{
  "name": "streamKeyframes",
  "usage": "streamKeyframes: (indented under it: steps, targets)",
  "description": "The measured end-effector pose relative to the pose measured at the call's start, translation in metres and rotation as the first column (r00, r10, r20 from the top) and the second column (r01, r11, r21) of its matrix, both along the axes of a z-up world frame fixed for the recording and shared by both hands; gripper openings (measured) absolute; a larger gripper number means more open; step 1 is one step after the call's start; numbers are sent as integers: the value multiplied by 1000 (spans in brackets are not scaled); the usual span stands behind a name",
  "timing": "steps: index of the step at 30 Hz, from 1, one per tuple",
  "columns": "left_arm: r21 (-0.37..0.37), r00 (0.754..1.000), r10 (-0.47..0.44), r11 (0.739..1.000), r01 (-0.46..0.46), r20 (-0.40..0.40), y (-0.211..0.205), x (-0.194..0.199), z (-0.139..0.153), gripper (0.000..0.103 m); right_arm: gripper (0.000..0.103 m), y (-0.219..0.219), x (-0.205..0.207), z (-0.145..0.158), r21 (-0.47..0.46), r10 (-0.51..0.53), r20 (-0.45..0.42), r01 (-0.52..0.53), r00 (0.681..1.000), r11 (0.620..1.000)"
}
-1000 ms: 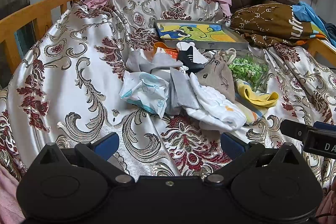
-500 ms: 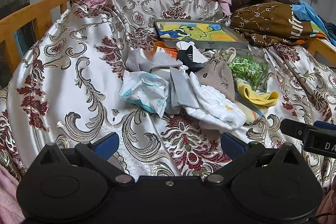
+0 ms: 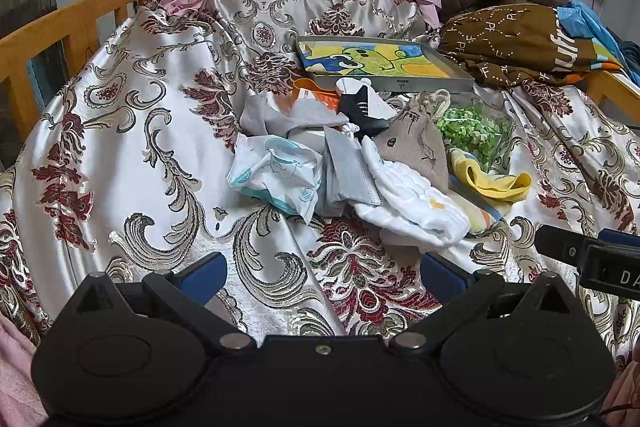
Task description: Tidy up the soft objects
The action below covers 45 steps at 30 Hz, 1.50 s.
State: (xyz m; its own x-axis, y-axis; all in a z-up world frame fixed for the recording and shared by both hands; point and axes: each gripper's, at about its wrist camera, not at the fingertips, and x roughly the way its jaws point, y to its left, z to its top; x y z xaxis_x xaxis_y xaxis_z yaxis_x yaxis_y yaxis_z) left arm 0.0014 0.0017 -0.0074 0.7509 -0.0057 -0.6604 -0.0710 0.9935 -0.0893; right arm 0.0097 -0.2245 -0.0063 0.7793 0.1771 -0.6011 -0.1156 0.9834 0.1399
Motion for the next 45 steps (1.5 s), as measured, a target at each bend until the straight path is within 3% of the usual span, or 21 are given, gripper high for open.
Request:
streamKeyframes:
  steps: [22, 26, 29, 36, 45]
  targets:
    - [11, 1000, 25, 1000, -25, -4, 11, 9, -14, 102, 103, -2, 3, 6, 27, 13, 38, -14, 999, 1000]
    - [27, 1000, 20, 999, -20, 4, 19, 19, -3, 102, 103, 2, 7, 12, 10, 86, 94, -88, 992, 996]
    - [49, 1000, -19, 999, 18, 0, 25, 33, 9, 102, 103, 15, 14, 14, -58, 167, 128, -160, 978, 985]
    - [134, 989, -141, 980, 147, -53, 46, 67, 8, 102, 103, 48, 42, 9, -121, 348, 99, -336, 932, 934]
    - [1, 983, -152, 988, 153, -105, 75, 105, -13, 92, 100, 79, 64, -23, -176, 475, 8, -466, 880, 867]
